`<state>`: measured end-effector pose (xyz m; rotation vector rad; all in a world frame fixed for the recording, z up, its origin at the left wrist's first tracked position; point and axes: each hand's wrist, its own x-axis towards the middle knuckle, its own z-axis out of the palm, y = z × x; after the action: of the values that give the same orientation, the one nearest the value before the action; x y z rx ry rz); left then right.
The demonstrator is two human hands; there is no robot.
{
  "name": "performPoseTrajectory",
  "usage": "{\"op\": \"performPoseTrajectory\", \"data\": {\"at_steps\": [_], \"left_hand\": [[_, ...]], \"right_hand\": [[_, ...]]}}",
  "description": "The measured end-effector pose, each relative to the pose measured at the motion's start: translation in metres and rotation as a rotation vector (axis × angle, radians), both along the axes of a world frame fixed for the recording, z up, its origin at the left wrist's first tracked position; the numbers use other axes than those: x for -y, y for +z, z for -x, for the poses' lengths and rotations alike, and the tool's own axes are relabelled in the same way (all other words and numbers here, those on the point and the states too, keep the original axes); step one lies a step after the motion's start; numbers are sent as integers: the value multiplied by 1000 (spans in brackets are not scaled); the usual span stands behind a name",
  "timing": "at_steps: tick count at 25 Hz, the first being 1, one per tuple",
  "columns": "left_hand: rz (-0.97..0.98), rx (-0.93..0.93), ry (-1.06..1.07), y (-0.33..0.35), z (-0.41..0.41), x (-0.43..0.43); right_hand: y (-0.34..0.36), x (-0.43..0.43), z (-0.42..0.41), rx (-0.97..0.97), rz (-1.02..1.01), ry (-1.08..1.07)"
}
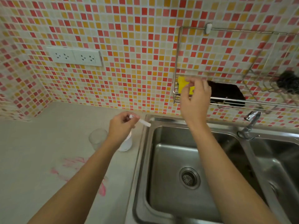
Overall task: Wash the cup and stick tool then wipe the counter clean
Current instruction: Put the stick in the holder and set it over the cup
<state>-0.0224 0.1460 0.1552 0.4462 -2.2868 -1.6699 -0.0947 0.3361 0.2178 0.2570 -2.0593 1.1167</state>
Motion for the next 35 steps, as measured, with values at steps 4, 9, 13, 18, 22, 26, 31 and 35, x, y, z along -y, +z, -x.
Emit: {"op": "performPoseTrajectory", "data": {"at_steps": [4,9,13,18,22,26,31,35], "left_hand": [[53,-2,45,-4,4,65],[222,118,-33,-29,15,103],[472,171,-189,-57,26,105],[624,185,-251,-71,37,97],[651,202,-279,-79,40,97],[710,217,-355,-81,45,93],[867,237,-505,-81,50,91],[880,247,-542,-80,50,92]], "right_hand": [[-77,45,-43,22,121,136],[-173,92,-40,585,-140,348],[-210,116,-31,945,-243,511],[-229,138,-20,894,-87,529],[-224,143,-21,868,-8,575],[-222,142,-23,907,7,593],[-224,143,-20,907,-16,595],[-224,143,-20,919,-34,584]]}}
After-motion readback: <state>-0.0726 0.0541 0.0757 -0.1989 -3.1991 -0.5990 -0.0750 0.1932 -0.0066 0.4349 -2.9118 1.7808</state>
